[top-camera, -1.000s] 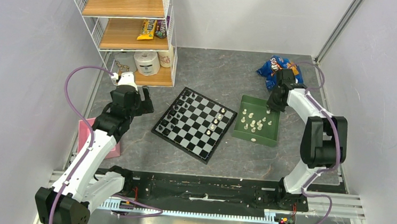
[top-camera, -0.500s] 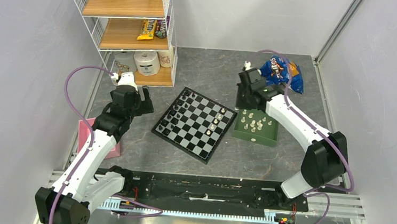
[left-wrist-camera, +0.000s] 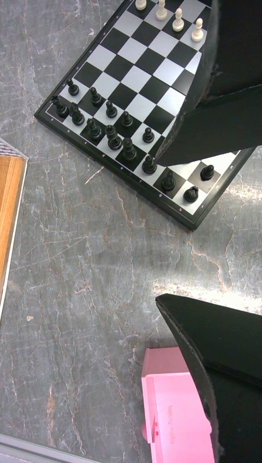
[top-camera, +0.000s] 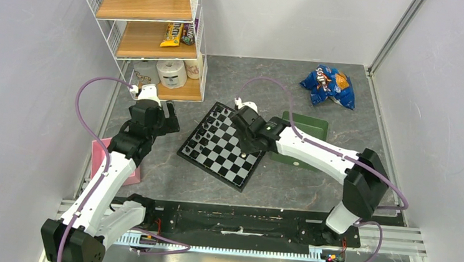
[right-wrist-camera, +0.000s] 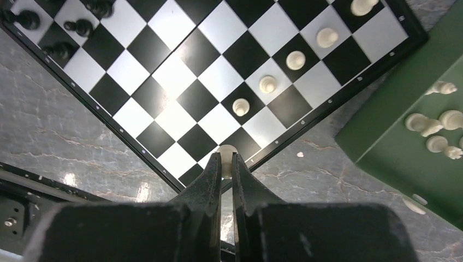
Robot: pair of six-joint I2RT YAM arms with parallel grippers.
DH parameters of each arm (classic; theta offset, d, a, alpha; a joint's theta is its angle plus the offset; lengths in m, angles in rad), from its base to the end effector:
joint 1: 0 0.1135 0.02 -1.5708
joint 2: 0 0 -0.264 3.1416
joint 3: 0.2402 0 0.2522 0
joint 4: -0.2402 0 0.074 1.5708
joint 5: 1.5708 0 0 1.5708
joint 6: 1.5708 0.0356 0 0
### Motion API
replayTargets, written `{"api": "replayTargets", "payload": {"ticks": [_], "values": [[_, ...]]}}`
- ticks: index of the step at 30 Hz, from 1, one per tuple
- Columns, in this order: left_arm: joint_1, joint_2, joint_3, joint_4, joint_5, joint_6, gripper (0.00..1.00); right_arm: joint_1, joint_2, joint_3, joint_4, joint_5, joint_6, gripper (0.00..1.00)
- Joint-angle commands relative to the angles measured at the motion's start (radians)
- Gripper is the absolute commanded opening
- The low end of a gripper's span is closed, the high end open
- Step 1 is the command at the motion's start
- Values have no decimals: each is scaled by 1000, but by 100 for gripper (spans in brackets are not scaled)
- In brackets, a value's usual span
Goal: Set up the chess pieces on the board
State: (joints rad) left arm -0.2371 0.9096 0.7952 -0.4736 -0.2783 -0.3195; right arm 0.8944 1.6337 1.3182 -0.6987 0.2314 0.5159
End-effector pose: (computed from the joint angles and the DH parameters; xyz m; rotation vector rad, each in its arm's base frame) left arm 0.1949 -0.0370 0.2935 -0.2469 2.1191 -0.0263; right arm 0.2226 0.2643 0.2658 -0.3983 2.5314 0.2476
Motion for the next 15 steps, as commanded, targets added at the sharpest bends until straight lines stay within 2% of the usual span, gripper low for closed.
{"api": "replayTargets", "payload": {"ticks": [1,15], "values": [[4,-3,-2,18,9,23,95,40,41,49,-18,45,15,0],[4,-20,-5,18,1,24,95,79,158,44,20,2,18,0]]}}
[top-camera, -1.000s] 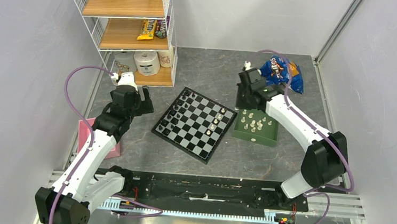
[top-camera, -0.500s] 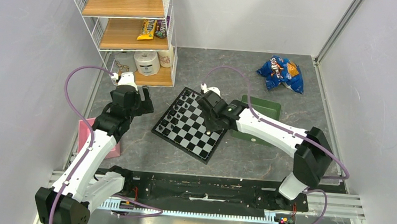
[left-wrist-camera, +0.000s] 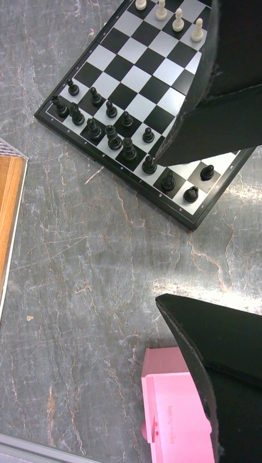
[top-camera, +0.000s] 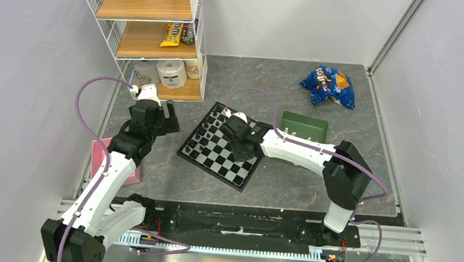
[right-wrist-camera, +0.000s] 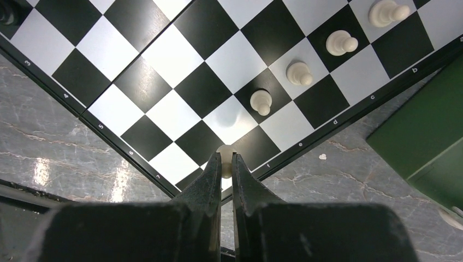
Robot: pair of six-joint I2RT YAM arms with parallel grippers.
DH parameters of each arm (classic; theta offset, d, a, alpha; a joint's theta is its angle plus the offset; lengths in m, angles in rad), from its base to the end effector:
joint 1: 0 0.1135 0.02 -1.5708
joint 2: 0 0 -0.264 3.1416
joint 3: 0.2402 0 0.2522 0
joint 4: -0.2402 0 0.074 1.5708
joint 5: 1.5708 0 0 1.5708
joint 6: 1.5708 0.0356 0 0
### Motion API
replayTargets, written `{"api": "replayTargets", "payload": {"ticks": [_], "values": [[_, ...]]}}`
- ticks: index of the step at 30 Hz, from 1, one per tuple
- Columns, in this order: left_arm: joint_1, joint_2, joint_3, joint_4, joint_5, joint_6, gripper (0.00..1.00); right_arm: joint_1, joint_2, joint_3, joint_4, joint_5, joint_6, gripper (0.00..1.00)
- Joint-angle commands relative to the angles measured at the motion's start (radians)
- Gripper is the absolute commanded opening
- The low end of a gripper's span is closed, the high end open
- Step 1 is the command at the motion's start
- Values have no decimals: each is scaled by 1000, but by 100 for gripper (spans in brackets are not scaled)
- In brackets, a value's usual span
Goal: Set up the chess pieces on the board
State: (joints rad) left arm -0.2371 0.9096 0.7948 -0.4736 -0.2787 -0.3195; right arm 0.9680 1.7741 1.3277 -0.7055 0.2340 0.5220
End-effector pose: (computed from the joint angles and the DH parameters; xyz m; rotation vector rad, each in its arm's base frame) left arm 0.1949 -0.0370 0.2933 -0.2471 2.1194 -0.0257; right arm 0.2134 0.2955 0.2212 -0.5262 2.6223 0.1543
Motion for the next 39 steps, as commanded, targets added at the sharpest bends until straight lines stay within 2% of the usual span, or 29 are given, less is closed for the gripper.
{"api": "replayTargets", "payload": {"ticks": [1,20,39], "values": [[4,-21,-4,18,1,26,95,5,24,32,32,-3,10,0],[4,-18,-5,18,1,24,95,5,91,30,70,25,17,0],[4,-18,-5,18,5,24,95,-20,82,-2,89,27,53,0]]}}
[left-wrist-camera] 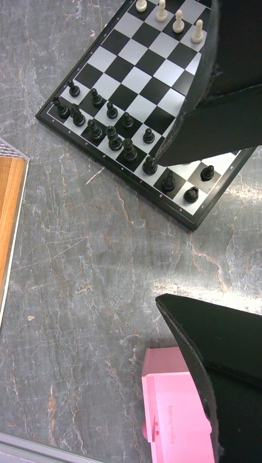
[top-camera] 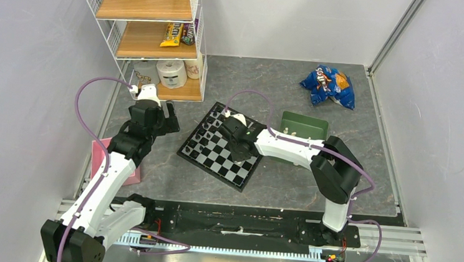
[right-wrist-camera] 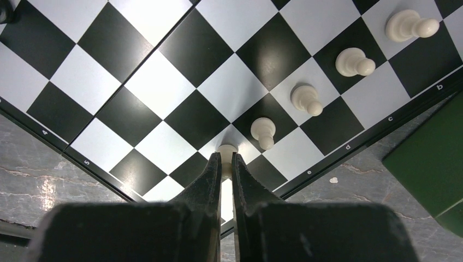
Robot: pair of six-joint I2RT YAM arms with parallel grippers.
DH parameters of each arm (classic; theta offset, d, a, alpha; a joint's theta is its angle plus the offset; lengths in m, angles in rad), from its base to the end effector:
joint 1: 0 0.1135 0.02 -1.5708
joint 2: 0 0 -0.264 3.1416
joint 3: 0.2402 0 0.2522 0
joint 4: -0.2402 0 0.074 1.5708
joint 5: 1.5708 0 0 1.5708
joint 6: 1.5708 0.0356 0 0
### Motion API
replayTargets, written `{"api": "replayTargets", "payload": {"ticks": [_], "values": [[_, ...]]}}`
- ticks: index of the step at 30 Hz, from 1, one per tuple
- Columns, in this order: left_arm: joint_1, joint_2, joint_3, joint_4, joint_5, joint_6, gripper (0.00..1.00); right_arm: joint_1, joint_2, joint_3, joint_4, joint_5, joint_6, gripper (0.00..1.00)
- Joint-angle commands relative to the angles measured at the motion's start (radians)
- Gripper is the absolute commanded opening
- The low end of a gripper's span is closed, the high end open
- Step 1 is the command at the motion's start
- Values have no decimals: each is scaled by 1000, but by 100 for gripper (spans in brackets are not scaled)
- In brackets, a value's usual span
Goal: Set up the chess pieces on the board
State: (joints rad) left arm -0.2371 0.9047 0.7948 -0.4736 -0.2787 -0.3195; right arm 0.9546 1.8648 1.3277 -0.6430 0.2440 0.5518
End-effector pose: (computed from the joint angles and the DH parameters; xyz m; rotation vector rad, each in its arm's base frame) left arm 0.1940 -0.0368 0.2942 -0.2475 2.1147 -0.0275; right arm 0.2261 0.3043 0.1920 -0.4741 2.6485 0.1234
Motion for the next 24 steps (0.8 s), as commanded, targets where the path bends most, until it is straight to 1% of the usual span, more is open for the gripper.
{"api": "replayTargets", "payload": {"ticks": [1,9,14,16,21,24], "values": [[4,-13,-4,18,5,23,95,-6,-9,-3,25,15,22,0],[4,-10,-5,18,6,23,95,-8,-8,-5,28,1,17,0],[4,-11,-5,18,3,23,95,-8,-11,-8,28,-5,9,3],[4,-9,-5,18,6,23,95,-8,-11,-7,28,-4,7,6],[4,-9,-4,18,6,23,95,-7,-18,-1,29,-16,-7,18],[4,-9,-5,18,4,24,95,-8,-25,1,34,-21,-16,24]]}}
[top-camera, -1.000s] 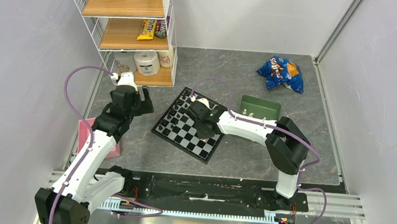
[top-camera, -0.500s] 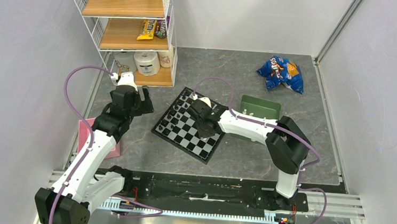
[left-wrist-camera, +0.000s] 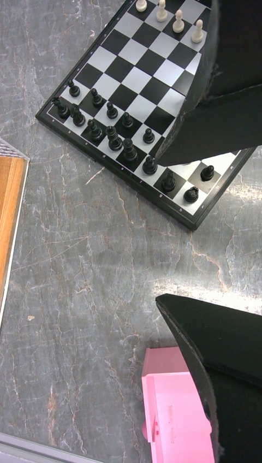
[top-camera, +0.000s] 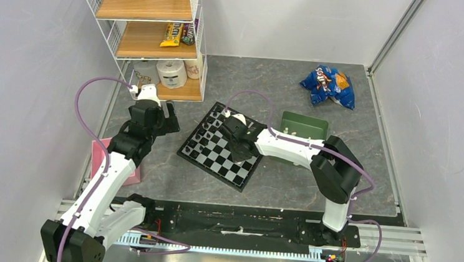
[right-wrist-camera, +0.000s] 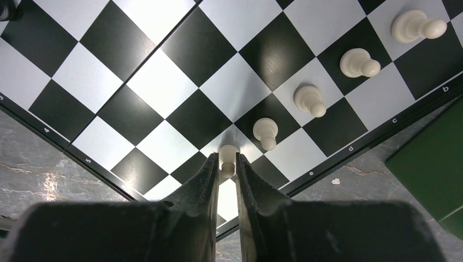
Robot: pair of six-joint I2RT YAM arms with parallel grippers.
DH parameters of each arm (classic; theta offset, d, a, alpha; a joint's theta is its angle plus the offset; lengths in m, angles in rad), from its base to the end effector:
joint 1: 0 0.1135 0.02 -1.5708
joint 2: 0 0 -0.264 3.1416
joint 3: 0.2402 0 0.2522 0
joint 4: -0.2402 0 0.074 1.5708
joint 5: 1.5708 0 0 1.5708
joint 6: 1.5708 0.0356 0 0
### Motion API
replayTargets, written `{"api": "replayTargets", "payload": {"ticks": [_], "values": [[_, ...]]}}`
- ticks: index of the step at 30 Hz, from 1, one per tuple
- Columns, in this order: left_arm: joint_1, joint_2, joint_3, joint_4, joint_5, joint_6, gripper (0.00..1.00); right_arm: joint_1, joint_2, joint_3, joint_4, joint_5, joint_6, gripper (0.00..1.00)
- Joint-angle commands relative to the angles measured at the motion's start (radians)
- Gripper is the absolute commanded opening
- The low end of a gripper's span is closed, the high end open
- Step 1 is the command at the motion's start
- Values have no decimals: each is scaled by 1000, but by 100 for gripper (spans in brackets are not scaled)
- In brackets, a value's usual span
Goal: Set up the chess pieces on the board
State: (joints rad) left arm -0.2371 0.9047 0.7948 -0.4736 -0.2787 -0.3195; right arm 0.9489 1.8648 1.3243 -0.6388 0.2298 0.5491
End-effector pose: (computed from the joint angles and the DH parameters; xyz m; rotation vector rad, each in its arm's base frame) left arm 0.1940 -0.0368 0.2942 -0.2475 2.1147 -0.0275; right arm 0.2273 0.3032 0.1911 -0.4752 2.6563 0.1362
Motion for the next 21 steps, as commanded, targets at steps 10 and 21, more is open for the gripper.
{"api": "replayTargets", "payload": {"ticks": [10,21], "values": [[4,-6,-5,18,3,23,95,-2,-111,28,7,-2,-36,36],[4,-9,-4,18,8,23,95,-273,-320,-62,9,79,-31,38]]}}
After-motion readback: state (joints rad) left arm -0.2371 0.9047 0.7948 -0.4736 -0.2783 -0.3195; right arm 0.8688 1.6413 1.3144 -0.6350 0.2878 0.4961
